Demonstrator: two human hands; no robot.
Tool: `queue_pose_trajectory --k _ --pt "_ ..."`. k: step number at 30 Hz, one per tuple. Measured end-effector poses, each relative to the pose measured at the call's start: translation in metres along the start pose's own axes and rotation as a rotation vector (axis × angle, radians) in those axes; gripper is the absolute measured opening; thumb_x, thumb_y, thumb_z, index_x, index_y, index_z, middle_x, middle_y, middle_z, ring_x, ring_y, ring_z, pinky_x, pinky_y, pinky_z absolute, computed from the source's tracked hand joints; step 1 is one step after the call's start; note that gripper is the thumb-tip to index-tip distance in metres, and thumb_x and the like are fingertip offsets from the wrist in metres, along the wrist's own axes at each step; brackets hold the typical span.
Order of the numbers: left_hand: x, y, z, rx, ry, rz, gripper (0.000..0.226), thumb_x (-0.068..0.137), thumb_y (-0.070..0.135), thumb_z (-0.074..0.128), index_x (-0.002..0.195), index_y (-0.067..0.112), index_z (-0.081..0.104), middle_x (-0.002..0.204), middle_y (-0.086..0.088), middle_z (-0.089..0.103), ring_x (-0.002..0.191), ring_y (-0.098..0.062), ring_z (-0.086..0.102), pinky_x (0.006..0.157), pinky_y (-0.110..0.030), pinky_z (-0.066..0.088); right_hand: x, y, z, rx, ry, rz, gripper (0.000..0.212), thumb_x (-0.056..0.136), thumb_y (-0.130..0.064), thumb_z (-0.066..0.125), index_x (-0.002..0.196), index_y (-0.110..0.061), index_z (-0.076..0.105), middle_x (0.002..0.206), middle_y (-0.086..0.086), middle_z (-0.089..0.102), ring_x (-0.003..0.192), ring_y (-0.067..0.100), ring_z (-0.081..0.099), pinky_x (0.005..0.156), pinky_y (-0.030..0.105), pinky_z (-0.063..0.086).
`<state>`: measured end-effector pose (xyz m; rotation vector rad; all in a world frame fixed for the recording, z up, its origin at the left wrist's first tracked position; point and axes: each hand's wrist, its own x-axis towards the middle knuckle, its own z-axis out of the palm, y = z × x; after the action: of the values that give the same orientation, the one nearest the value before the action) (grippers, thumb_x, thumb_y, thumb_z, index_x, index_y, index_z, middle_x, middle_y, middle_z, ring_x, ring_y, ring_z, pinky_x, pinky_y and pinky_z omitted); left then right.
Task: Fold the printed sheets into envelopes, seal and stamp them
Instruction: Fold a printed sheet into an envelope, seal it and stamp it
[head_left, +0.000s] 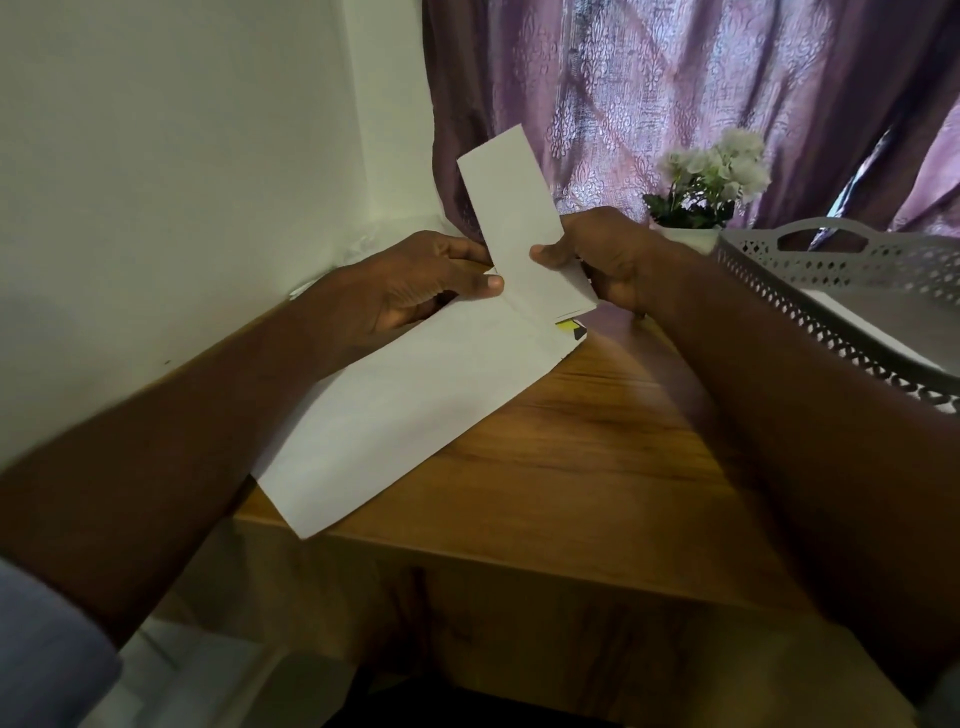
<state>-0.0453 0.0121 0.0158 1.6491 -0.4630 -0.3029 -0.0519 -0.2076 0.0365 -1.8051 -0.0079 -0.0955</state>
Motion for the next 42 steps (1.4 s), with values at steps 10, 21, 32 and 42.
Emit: queue_pose_trajectory --k 10,21,32,42 --pt "0.002 0.001 -0.001 0.034 -0.017 0.000 0.033 0.088 0.007 0.079 0.120 0.011 0.074 0.117 -0.008 0.079 0.109 -0.026 0.076 0.093 -0.035 0.062 -0.001 -0.003 -0.005 0.015 0.048 0.025 0.038 0.088 -0.001 0.066 0.126 0.001 0.065 0.118 0.021 0.072 0.109 0.041 0.069 0.099 0.054 0.054" --pt "0.002 -0.001 -0.002 0.012 -0.003 0.007 0.027 0.086 0.002 0.081 0.110 0.014 0.079 0.114 -0.010 0.080 0.104 -0.026 0.078 0.078 -0.030 0.063 -0.002 -0.002 0.006 0.013 0.087 0.004 0.041 0.084 -0.003 0.073 0.124 0.000 0.065 0.115 0.019 0.072 0.106 0.038 0.069 0.098 0.052 0.055" --pt "-0.001 0.001 0.001 -0.012 0.002 0.031 0.032 0.088 0.000 0.077 0.119 0.007 0.074 0.116 -0.011 0.079 0.107 -0.027 0.077 0.087 -0.033 0.063 -0.007 0.000 0.008 0.137 0.020 0.035 0.043 0.076 -0.002 0.079 0.119 0.002 0.070 0.111 0.019 0.075 0.105 0.039 0.071 0.091 0.049 0.060" --pt "-0.003 0.004 -0.002 -0.093 0.064 0.035 0.033 0.084 0.001 0.082 0.116 0.008 0.075 0.113 -0.013 0.079 0.104 -0.027 0.077 0.082 -0.033 0.063 -0.013 0.000 0.007 0.278 0.071 0.125 0.043 0.081 -0.002 0.081 0.122 0.000 0.067 0.114 0.016 0.073 0.093 0.031 0.070 0.060 0.033 0.056"
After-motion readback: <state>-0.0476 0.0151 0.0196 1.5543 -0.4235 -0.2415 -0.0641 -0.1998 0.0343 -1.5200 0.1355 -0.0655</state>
